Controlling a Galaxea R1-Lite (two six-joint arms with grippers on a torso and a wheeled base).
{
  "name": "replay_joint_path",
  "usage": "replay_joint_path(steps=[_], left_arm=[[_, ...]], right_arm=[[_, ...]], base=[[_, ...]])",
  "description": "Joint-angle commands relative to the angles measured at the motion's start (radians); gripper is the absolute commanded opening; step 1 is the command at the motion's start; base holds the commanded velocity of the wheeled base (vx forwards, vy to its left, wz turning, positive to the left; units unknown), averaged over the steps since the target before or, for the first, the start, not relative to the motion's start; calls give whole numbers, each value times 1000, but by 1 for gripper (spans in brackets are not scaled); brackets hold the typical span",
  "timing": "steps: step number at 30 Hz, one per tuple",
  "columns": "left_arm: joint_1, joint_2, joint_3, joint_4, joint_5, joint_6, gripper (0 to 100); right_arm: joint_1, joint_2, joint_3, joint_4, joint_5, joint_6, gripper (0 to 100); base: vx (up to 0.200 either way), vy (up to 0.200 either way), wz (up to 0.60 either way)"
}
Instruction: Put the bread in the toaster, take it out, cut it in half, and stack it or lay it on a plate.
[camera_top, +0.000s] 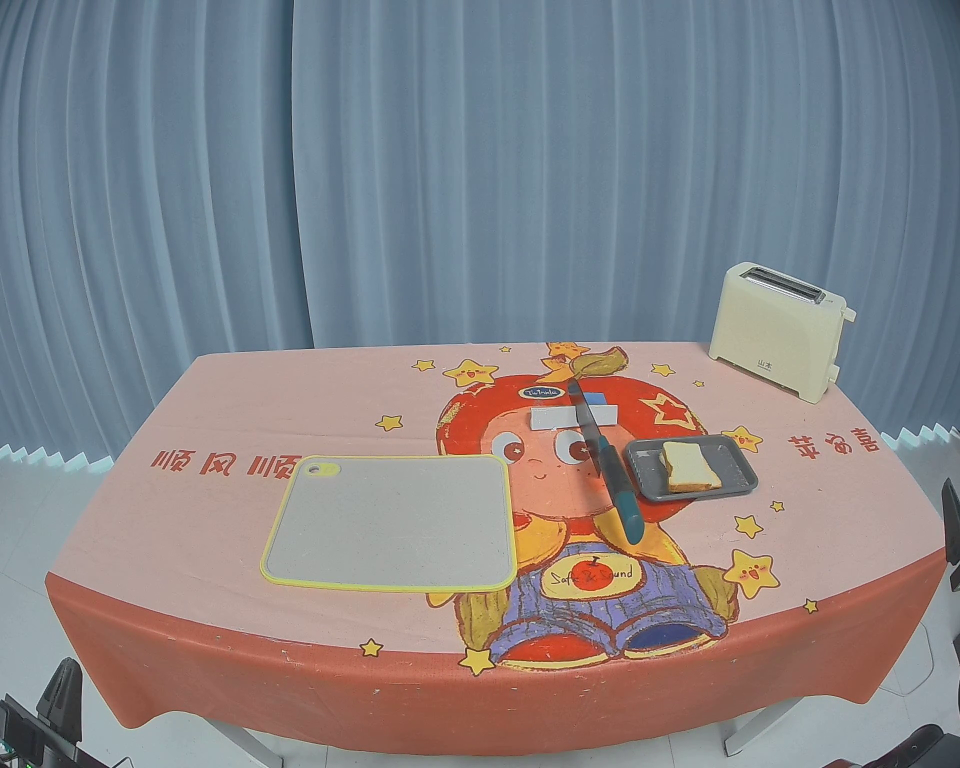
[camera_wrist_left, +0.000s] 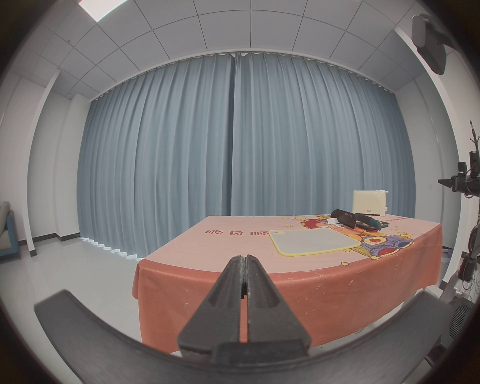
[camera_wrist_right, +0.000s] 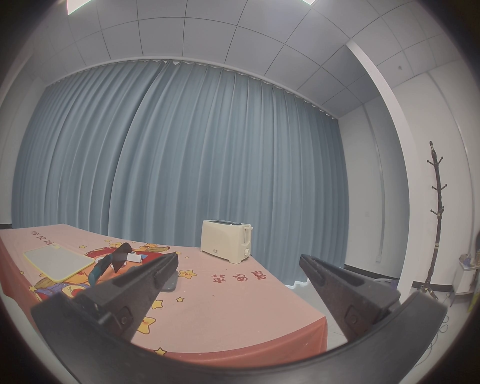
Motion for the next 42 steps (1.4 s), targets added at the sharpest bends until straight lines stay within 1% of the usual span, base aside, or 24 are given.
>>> replay_joint_path(steps=[1,7,11,12,14,19,24,30,36,38,42], left_arm=[[0,-16,16,0,1,0,0],[0,-16,16,0,-1,1,0],[0,-16,15,3,-1,-3,0],[0,-16,13,3,1,-10,100],[0,-16,13,3,1,-17,100],[0,-16,15,1,1,-13,100],[0,-16,16,0,1,-11,100],[0,-16,16,0,1,-13,100],[0,-16,16,0,1,-11,100],[0,-16,16,0,2,-13,100],[0,-16,16,0,1,-13,100]], right_arm=[[-3,-14,-2,-1,0,-1,100],[-11,-21,6,2,0,-2,100],[-10,-37,8,21,0,-1,100],[-10,-44,6,28,0,-1,100],[-10,-63,6,44,0,-1,100],[-10,-93,-6,96,0,-1,100],[-10,-115,-2,100,2,-4,100],[-14,-135,0,117,54,-4,100],[-29,-196,-6,211,98,-2,100],[-31,-222,-17,263,118,-2,100],[-28,-274,-49,334,129,1,100]], base=[[0,0,0],[0,0,0],[0,0,0],[0,0,0],[0,0,0],[0,0,0],[0,0,0],[0,0,0],[0,0,0],[0,0,0],[0,0,0]])
